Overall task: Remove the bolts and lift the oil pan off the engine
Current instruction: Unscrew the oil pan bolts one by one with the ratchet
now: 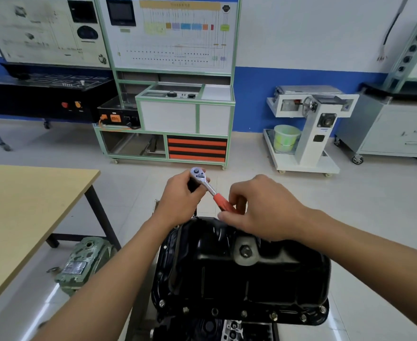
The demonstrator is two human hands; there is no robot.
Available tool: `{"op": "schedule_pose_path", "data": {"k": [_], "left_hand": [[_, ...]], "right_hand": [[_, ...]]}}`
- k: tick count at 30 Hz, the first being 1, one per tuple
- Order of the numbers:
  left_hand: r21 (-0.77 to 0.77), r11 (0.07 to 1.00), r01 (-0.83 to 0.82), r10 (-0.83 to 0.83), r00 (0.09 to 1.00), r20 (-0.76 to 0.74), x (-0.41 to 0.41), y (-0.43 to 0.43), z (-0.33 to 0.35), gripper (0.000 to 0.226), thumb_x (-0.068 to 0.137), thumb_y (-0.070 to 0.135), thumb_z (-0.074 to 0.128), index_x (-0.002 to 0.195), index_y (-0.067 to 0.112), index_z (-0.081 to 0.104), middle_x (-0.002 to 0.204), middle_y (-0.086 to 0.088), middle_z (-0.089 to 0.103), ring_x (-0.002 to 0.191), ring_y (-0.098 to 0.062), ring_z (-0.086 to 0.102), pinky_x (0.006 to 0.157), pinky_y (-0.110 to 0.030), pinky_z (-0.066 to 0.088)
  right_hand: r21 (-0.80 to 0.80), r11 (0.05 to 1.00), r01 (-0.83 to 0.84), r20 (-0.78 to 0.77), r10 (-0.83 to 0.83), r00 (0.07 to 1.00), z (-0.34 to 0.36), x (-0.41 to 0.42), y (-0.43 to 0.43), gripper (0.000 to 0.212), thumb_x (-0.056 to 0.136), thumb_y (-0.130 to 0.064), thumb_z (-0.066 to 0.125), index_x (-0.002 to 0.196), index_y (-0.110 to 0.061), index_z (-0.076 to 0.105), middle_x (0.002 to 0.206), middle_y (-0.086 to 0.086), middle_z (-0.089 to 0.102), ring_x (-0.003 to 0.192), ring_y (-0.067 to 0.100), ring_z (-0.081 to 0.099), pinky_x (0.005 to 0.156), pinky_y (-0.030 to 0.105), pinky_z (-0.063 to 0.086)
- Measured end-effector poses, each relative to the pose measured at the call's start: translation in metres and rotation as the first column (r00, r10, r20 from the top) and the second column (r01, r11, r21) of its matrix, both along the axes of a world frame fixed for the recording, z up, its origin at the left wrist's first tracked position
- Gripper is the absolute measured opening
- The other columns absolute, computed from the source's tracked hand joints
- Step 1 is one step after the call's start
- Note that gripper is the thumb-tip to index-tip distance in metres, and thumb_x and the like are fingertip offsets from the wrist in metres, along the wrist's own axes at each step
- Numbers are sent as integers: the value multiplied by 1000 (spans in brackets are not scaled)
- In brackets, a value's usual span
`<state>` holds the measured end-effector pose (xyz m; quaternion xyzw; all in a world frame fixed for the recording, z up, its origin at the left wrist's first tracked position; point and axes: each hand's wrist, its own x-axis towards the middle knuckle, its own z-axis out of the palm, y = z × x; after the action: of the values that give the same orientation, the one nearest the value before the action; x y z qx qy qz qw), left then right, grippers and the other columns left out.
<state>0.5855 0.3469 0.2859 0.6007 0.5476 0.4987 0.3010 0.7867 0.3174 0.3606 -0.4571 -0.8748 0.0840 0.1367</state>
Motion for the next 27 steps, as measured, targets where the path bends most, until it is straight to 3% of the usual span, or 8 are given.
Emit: {"op": "schedule_pose_path", "data": {"k": [3, 6, 8, 11, 15, 19, 22, 27], "left_hand": [[-1, 1000, -12, 12, 1000, 17, 7, 0, -2, 31, 92, 5, 69, 92, 36, 66, 97, 8, 74, 94, -21, 71, 90, -54, 57], [12, 999, -29, 29, 999, 20, 4, 1, -5, 27, 93, 7, 68, 93, 34, 66, 90, -10, 74, 85, -37, 68, 83, -58, 56], [10, 1000, -23, 23, 999, 25, -1, 1, -5, 17, 94, 7, 67, 95, 25, 68, 87, -19, 70, 71, -33, 62, 76, -58, 56], [-25, 999, 38, -38, 999, 24, -8, -1, -4, 7, 96, 9, 68, 92, 14, 69, 88, -20, 70, 70, -21, 60, 75, -51, 55], [-75, 984, 159, -157, 987, 31, -11, -6, -2, 4, 95, 9, 70, 92, 7, 71, 95, -22, 71, 80, -30, 61, 80, -48, 54], [-97, 962, 257, -253, 966, 51, -13, -7, 0, 1, 95, 4, 68, 95, 3, 69, 98, -23, 71, 84, -22, 61, 80, -38, 51], [-147, 933, 329, -324, 944, 60, -22, -5, 2, 11, 95, -1, 66, 101, 8, 69, 101, -9, 77, 94, -16, 70, 84, -28, 57], [-147, 948, 284, -269, 957, 113, -27, -1, 1, 16, 93, 0, 69, 105, 10, 71, 100, -6, 78, 95, -16, 73, 85, -31, 57]], "right_hand": [[-32, 999, 17, 17, -17, 1000, 1, -10, -6, 39, 79, -59, 69, 73, -21, 63, 70, -5, 65, 71, 15, 60, 66, 36, 53], [-103, 994, 19, -22, -21, 1000, 6, -7, -3, 35, 78, -54, 74, 74, -19, 67, 69, -4, 66, 71, 15, 62, 69, 39, 55], [-119, 993, 13, -42, -18, 999, 11, 0, 4, 27, 80, -48, 77, 80, -21, 73, 73, -5, 70, 73, 16, 64, 72, 39, 56], [13, 999, 37, 59, -37, 998, 15, 9, 24, 20, 88, -42, 71, 93, -23, 77, 83, -3, 72, 79, 22, 62, 73, 37, 54], [110, 993, 52, 94, -62, 994, 8, 2, 58, 17, 97, -24, 56, 83, -19, 63, 73, -2, 60, 79, 29, 57, 64, 36, 44], [167, 986, -15, 40, 9, 999, 2, -13, 80, 23, 100, -12, 46, 103, -20, 67, 106, -3, 67, 100, 23, 58, 74, 37, 47], [205, 978, -29, 30, 24, 999, -1, -17, 84, 24, 101, -13, 44, 107, -22, 65, 114, -8, 64, 103, 21, 57, 67, 32, 41], [205, 979, 9, 63, -23, 998, -2, -5, 71, 20, 99, -27, 48, 108, -25, 66, 112, -6, 63, 101, 20, 58, 76, 35, 49]]}}
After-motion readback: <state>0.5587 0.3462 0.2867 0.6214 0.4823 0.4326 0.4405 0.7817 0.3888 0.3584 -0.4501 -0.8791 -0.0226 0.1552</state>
